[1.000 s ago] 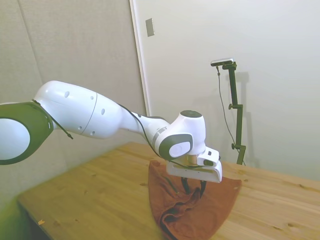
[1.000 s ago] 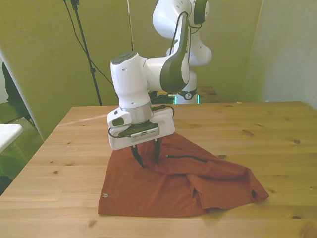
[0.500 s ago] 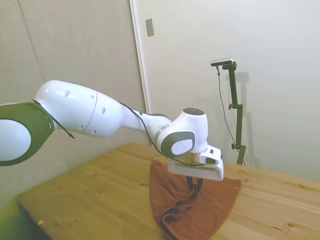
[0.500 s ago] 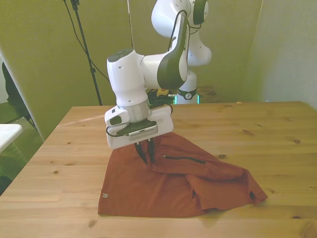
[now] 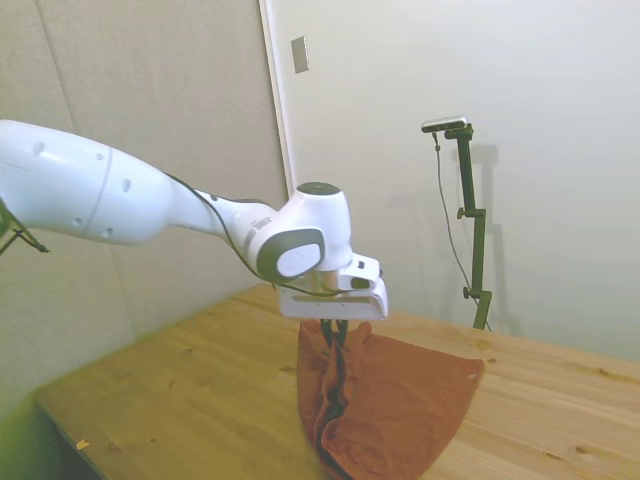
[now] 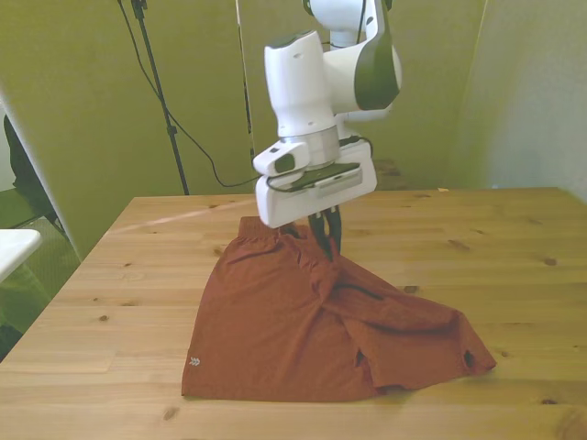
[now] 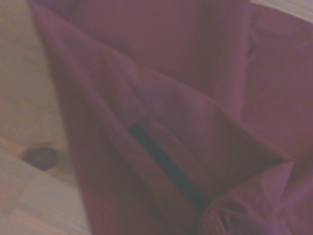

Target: Unfold the shorts

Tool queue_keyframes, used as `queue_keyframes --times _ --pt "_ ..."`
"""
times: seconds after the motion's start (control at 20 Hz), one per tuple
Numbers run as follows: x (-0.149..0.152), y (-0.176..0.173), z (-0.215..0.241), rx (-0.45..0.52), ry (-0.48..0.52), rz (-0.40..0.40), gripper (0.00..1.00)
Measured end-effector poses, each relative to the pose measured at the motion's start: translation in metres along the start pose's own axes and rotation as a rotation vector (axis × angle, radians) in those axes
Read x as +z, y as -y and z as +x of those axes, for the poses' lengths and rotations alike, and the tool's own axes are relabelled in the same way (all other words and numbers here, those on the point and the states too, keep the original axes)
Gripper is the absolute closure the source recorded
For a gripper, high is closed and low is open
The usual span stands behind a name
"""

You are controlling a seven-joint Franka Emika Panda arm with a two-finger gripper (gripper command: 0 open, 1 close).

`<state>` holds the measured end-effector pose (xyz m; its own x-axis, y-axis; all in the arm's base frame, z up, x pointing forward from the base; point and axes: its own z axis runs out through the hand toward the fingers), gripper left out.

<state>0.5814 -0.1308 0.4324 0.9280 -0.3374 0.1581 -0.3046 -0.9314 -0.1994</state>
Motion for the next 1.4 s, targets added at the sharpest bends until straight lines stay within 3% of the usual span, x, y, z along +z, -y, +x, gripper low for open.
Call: queue_keyframes --times 0.2,0.5,0.8,0.85,1.4 --pt "-0.004 0.042 -0.064 -0.121 0.01 -0.023 1.0" --pt "0.016 0.09 -0.169 -0.309 0.075 -0.068 1.0" --pt "0.04 0.098 -0.188 -0.319 0.119 -0.119 1.0" --pt "0.043 0.1 -0.188 -0.316 0.124 -0.126 0.0" --pt "0.055 0.118 -0.196 -0.315 0.135 -0.162 0.0"
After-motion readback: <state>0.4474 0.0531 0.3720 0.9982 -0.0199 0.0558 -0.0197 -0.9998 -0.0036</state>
